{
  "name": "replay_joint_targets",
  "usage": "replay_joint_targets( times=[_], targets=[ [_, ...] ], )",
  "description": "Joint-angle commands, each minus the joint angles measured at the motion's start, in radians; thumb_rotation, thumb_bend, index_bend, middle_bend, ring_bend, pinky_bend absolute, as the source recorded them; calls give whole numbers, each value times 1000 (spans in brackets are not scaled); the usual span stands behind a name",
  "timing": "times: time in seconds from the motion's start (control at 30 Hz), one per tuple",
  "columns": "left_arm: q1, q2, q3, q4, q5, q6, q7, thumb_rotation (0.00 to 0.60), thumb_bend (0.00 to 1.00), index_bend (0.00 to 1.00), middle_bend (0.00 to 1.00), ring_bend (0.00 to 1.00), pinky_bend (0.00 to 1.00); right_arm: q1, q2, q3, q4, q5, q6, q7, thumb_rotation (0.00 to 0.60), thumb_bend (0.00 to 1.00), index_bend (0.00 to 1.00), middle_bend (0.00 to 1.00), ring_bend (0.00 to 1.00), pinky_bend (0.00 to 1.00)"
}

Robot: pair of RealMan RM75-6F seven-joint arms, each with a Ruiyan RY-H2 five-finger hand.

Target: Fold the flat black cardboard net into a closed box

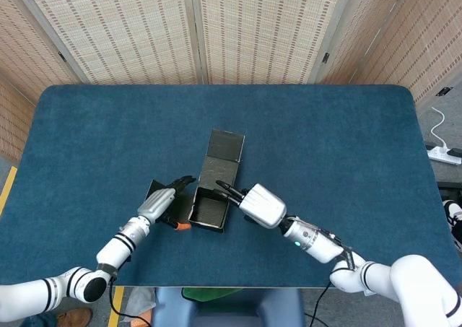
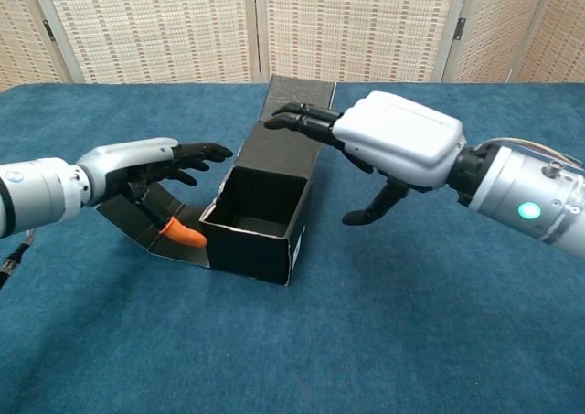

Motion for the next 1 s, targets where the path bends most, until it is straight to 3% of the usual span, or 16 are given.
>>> replay_joint_targets(
  times=[0.03, 0.2, 0.33, 0.53, 0.7, 1.0],
  targets=[
    [42, 47, 14, -53, 55, 64, -5, 600, 164, 0, 0, 0, 100, -130, 127, -6, -316, 185, -62, 74, 600, 0, 0, 125, 676, 1000],
    [79, 90, 24, -104, 111, 114, -52, 600, 165, 0, 0, 0, 98, -192, 179, 28, -553, 408, -180, 197, 600, 0, 0, 149, 676, 1000],
    [93, 110, 27, -123, 137, 128, -92, 600, 165, 0, 0, 0, 98, -198, 176, 83, -626, 579, -273, 240, 600, 0, 0, 122, 676, 1000],
    [106, 125, 30, -138, 171, 136, -157, 600, 166, 0, 0, 0, 98, -177, 82, 153, -600, 742, -318, 168, 600, 0, 0, 24, 671, 1000],
    [113, 134, 32, -139, 196, 141, -209, 600, 167, 0, 0, 0, 98, -140, 5, 223, -573, 861, -372, 138, 600, 0, 0, 3, 657, 1000],
    [111, 146, 32, -126, 221, 131, -287, 600, 165, 0, 0, 0, 98, -53, -156, 299, -448, 928, -344, -8, 600, 0, 0, 0, 650, 1000]
  ],
)
